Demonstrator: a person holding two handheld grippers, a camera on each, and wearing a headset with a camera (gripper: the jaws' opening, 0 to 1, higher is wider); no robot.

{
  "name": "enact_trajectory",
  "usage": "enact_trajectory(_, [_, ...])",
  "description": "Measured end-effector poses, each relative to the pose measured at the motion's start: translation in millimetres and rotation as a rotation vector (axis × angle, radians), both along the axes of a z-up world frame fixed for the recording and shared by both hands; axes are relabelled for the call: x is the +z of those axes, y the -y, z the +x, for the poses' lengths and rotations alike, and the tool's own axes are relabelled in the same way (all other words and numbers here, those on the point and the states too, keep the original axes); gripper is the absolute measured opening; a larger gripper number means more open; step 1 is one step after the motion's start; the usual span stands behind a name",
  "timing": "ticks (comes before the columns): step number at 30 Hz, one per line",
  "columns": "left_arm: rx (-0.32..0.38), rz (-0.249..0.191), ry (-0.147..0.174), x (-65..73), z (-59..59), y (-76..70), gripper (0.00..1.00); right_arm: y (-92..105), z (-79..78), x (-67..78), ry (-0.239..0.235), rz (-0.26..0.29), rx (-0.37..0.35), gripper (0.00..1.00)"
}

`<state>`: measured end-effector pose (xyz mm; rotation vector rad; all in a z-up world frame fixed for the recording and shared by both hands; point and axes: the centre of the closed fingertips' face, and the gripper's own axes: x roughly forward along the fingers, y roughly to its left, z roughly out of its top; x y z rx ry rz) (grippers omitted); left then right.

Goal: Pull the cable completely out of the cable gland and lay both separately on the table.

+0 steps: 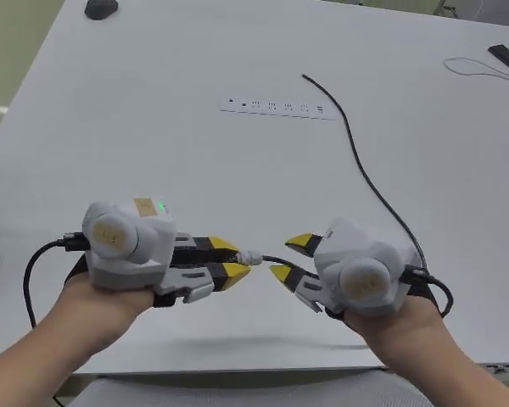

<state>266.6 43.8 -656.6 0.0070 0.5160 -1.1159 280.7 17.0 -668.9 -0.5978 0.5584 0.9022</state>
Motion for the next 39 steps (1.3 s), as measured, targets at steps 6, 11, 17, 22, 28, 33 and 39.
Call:
enact_trajectory(6, [0.0, -0.004, 0.006, 1.5, 2.2, 2.3, 0.15, -2.5, -2.0, -2.2, 0.01, -0.02, 0.035, 0.09])
enact_trajectory(11, [-0.011, 0.004, 0.005, 0.3, 0.3, 3.2, 0.15, -9.8, -5.1, 2.0, 0.046, -0.025, 0.082, 0.07])
enact_trajectory(17, [-0.021, 0.003, 0.007, 0.4, 0.1, 3.5, 0.15, -10.9, -6.8, 0.4, 0.047, -0.027, 0.085, 0.02])
enact_trajectory(22, [-0.026, 0.004, 0.007, -0.5, -0.5, 4.1, 0.15, -9.8, -6.6, -1.2, 0.035, -0.013, 0.08, 0.01])
enact_trajectory(28, [-0.023, 0.002, 0.011, 0.9, 0.6, 5.3, 0.15, -6.4, -3.3, -2.3, -0.015, 0.067, 0.011, 0.01])
enact_trajectory(33, [-0.022, 0.001, 0.018, 2.6, 3.1, 5.7, 0.15, -0.5, -0.7, -3.5, -0.008, 0.071, -0.014, 0.0])
enact_trajectory(39, [-0.007, -0.008, 0.015, 3.9, 5.5, 4.0, 0.15, 17.1, 6.9, -10.5, -0.067, 0.118, -0.126, 0.0])
